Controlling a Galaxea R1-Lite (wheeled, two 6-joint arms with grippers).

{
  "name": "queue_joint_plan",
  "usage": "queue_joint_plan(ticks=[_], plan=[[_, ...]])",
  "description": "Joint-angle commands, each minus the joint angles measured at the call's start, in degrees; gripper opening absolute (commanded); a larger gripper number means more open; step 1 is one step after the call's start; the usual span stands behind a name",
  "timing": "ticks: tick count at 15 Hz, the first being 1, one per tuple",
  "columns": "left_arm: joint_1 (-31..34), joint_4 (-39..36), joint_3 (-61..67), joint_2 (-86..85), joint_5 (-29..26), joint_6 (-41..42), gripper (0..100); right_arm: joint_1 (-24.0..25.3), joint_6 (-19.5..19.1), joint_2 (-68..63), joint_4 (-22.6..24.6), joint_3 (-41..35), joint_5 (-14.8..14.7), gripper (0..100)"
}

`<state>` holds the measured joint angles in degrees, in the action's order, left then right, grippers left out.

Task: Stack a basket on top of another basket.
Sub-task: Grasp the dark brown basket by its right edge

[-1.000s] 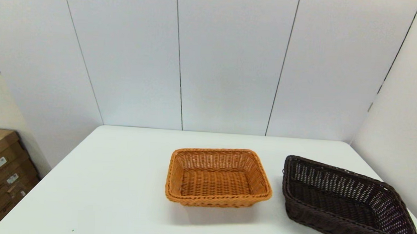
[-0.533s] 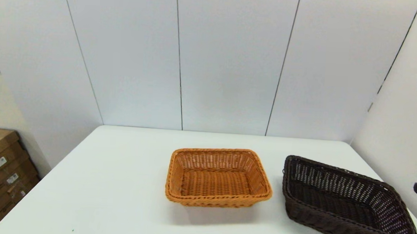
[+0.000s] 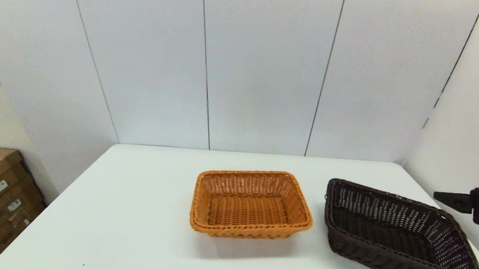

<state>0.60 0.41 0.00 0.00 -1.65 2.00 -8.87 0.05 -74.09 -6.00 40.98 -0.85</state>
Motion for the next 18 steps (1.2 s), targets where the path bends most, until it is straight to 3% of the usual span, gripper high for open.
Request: queue_joint_plan(ticks=[1,6,11,18], plan=[[0.02,0.02,0.09,-0.09,-0.02,0.02,100,-5.8,0.13,-15.64,-14.83,11.93,0.24,100],[0.02,0.02,0.09,-0.09,-0.02,0.02,100,-11.78,-2.16,-22.85,-19.67,15.27,0.15,100],[0.02,0.02,0.09,-0.09,-0.02,0.02,100,-15.65,-5.06,-26.8,-20.37,15.27,0.24,100],[0.02,0.02,0.09,-0.09,-0.02,0.02,100,-16.35,-6.46,-34.19,-20.19,15.79,0.5,100]])
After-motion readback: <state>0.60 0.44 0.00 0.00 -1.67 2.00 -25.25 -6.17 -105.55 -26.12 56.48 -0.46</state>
